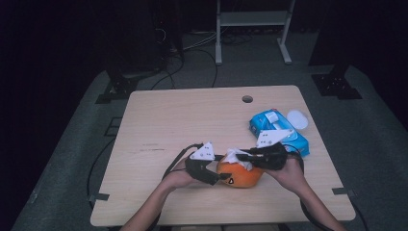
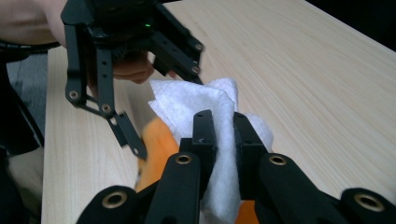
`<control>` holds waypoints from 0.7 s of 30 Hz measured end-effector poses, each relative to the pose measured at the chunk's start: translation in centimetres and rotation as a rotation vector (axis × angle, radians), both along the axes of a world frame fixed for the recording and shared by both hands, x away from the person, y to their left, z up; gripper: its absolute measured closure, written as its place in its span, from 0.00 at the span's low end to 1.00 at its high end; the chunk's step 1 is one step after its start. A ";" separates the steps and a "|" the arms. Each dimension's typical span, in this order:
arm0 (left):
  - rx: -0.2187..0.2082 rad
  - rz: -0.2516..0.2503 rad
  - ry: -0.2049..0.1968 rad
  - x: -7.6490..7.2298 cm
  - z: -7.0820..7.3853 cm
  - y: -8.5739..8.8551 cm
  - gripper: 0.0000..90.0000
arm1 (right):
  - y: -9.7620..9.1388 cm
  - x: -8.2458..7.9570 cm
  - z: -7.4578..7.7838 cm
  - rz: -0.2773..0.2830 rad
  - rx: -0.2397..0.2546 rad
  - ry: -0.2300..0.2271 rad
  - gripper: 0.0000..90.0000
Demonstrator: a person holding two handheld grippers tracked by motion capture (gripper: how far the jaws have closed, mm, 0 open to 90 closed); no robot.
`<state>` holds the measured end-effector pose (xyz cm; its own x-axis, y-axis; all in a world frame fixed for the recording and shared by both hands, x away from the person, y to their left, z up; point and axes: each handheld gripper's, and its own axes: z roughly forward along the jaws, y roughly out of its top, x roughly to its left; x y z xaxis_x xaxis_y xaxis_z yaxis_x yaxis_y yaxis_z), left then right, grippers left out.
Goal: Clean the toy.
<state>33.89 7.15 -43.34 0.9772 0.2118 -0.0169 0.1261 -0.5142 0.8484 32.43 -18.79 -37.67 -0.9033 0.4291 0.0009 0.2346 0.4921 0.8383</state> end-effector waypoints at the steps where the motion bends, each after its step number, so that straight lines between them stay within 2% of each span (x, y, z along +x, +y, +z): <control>1: -0.002 0.000 0.005 0.1 -0.1 0.1 0.38 | -0.7 0.1 -0.2 -0.013 0.014 0.014 0.91; 5: -0.001 -0.006 0.016 0.2 -0.2 0.4 0.37 | -2.5 0.2 -1.0 -0.046 0.048 0.046 0.91; 8: 0.009 0.001 0.015 0.2 0.3 0.1 0.24 | -2.2 -0.2 -1.1 -0.043 0.038 0.034 0.91; 9: -0.015 0.003 0.014 0.1 0.6 0.1 0.20 | -2.0 -0.3 -1.1 -0.039 0.032 0.025 0.91; 11: -0.056 -0.003 0.001 -0.1 1.0 -0.1 0.19 | -1.3 -0.7 -1.2 -0.017 0.035 0.029 0.91; 12: -0.057 -0.009 -0.007 -0.2 1.2 -0.3 0.19 | -0.8 -0.9 -1.2 -0.005 0.028 0.020 0.91; 15: -0.017 -0.015 -0.034 -0.4 1.1 -0.6 0.27 | 0.4 -1.3 -1.1 0.016 -0.007 -0.016 0.91; 17: -0.031 -0.013 -0.013 -0.3 0.8 -0.2 0.33 | 0.4 -1.3 -1.0 0.015 -0.016 -0.019 0.91; 18: -0.036 -0.014 -0.015 -0.2 0.6 -0.1 0.34 | 0.3 -1.3 -1.0 0.014 -0.011 -0.015 0.91; 21: -0.038 -0.005 -0.002 -0.1 0.5 0.1 0.35 | -0.4 -1.3 -1.0 -0.001 -0.001 -0.018 0.91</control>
<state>33.79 7.24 -42.84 0.9783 0.2061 -0.0231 0.1221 -0.4821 0.8676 31.14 -19.22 -38.71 -0.9029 0.4296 -0.0155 0.2201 0.4930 0.8417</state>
